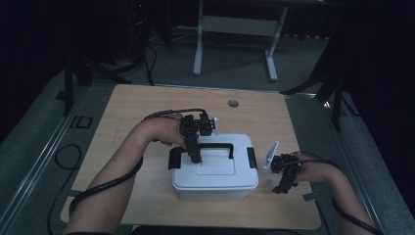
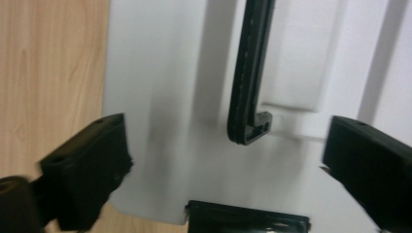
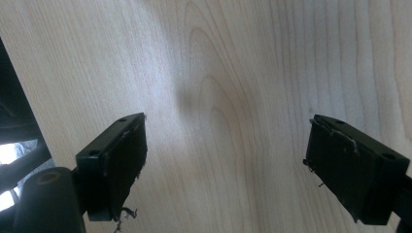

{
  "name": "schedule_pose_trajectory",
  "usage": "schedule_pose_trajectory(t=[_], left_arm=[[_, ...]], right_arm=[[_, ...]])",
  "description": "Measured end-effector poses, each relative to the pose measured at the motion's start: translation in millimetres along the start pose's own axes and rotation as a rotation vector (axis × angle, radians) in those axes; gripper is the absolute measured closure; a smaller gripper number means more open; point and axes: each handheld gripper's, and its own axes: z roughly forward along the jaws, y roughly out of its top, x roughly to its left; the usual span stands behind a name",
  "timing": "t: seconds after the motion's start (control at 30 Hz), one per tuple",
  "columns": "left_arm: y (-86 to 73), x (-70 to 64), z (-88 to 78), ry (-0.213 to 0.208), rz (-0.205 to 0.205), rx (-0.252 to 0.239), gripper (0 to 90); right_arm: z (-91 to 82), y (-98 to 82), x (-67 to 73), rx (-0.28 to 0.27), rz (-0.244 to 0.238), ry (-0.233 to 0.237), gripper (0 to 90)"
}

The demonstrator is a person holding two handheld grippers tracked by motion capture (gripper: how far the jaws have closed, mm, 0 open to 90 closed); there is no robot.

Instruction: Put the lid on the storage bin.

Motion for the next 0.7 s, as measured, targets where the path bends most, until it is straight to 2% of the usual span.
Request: schedule_pose_trajectory(t=[0.17,0.23,0.33,0.53,0.7], left_arm=[[-6.1,-0.3,-1.9,0.000,-0.004,-0.034,1.7],[-12.3,0.3,-4.9,-0.005,-0.025,-0.065,1.7],[-21.1,0.4,-7.8,0.015,-0.033,-0.082,1.7],[-42.5,-0.3,-9.9,0.013,-0.050,-0.090,1.7],[-59.0,2.6,-8.2,0.036,-0.103,-0.094,1.7]], right_arm=[[-1.5,0.3,-0.4,-0.009,0.002,-0.005,14.7],[-2.7,0.7,-0.4,-0.009,0.005,-0.012,14.6],[-4.4,0.2,-1.0,-0.021,0.009,-0.021,14.6],[-6.4,-0.3,-2.2,-0.023,0.021,-0.035,14.6],[-7.7,0.0,-3.4,-0.030,0.030,-0.045,14.7]])
